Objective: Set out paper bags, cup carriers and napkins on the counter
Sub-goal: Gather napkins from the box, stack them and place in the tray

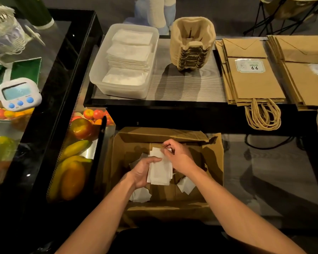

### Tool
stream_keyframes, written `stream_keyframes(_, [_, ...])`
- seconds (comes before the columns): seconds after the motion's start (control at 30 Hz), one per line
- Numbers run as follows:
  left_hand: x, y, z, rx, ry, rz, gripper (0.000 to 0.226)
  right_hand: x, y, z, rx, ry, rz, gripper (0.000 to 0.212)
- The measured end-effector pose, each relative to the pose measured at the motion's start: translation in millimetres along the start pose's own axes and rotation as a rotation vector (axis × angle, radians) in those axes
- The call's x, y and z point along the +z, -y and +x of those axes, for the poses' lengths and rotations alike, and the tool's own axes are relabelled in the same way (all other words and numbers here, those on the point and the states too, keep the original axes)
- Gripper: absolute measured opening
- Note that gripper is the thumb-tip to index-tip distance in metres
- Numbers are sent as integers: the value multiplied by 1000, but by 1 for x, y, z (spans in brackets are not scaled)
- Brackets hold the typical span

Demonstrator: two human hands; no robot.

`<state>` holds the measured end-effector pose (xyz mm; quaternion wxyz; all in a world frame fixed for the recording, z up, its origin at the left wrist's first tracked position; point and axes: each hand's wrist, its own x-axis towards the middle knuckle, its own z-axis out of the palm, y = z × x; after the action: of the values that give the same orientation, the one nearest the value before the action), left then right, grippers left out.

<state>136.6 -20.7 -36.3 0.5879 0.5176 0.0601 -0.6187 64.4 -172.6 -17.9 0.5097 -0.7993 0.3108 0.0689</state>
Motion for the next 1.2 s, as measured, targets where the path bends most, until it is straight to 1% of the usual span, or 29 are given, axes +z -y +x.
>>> stream_keyframes(0.07, [-2, 1, 2, -29, -5, 18, 72, -1, -3, 1, -28, -11, -36, 14])
stream_keyframes(0.13, [-3, 1, 3, -44, -5, 16, 75, -3, -4, 2, -46, -13, -37, 15])
stream_keyframes(0.23, [1, -3, 3, -31, 16, -26, 66, -3, -6, 4, -14, 23, -52, 19])
stream_keyframes(0.3, [6, -6, 4, -36, 26, -12, 62, -3, -6, 5, 29, 37, -48, 18])
stream_keyframes(0.37, [11, -7, 6, -61, -29, 24, 50, -3, -8, 5, 58, 34, 64, 17])
stream_keyframes(0.4, [12, -6, 9, -76, -66, 26, 43, -4, -11, 5, 67, 12, 104, 17])
stream_keyframes(0.43, [13, -5, 10, -86, -108, 21, 36, -5, -16, 5, 62, -39, 95, 19])
stream_keyframes(0.5, [14, -1, 12, -70, -200, 25, 26, -8, -37, 10, 43, -156, -124, 23])
stream_keyframes(0.53, [12, 2, 14, -56, -222, 25, 24, -8, -49, 11, 55, -161, -277, 31])
stream_keyframes(0.6, [10, 7, 15, -56, -215, -10, 21, -3, -72, 11, 143, -55, -509, 53])
stream_keyframes(0.67, [9, 11, 16, -58, -230, -18, 23, 5, -85, 8, 217, 47, -604, 73])
stream_keyframes(0.73, [7, 15, 18, -55, -264, 6, 23, 15, -91, 6, 194, 49, -629, 82])
stream_keyframes(0.8, [8, 17, 20, -62, -304, 20, 20, 26, -95, 9, 172, 12, -555, 77])
stream_keyframes(0.87, [5, 19, 21, -75, -334, 28, 15, 30, -94, 11, 205, -32, -432, 61])
stream_keyframes(0.93, [1, 20, 24, -87, -363, 48, 12, 29, -92, 11, 170, -30, -439, 46])
stream_keyframes(1.0, [-5, 22, 26, -93, -383, 65, 14, 25, -87, 11, 162, -30, -400, 33])
stream_keyframes(1.03, [-4, 20, 24, -97, -396, 65, 16, 21, -84, 10, 197, -36, -315, 27])
stream_keyframes(1.07, [-4, 20, 24, -85, -409, 54, 20, 18, -82, 10, 233, -43, -216, 27])
stream_keyframes(1.1, [-4, 20, 24, -85, -427, 44, 24, 14, -81, 10, 256, -42, -123, 33])
stream_keyframes(1.17, [-4, 19, 26, -77, -452, 26, 33, 4, -73, 6, 235, -17, 9, 46])
stream_keyframes(1.2, [-3, 18, 26, -64, -456, 31, 34, -1, -68, 5, 220, 11, 53, 53])
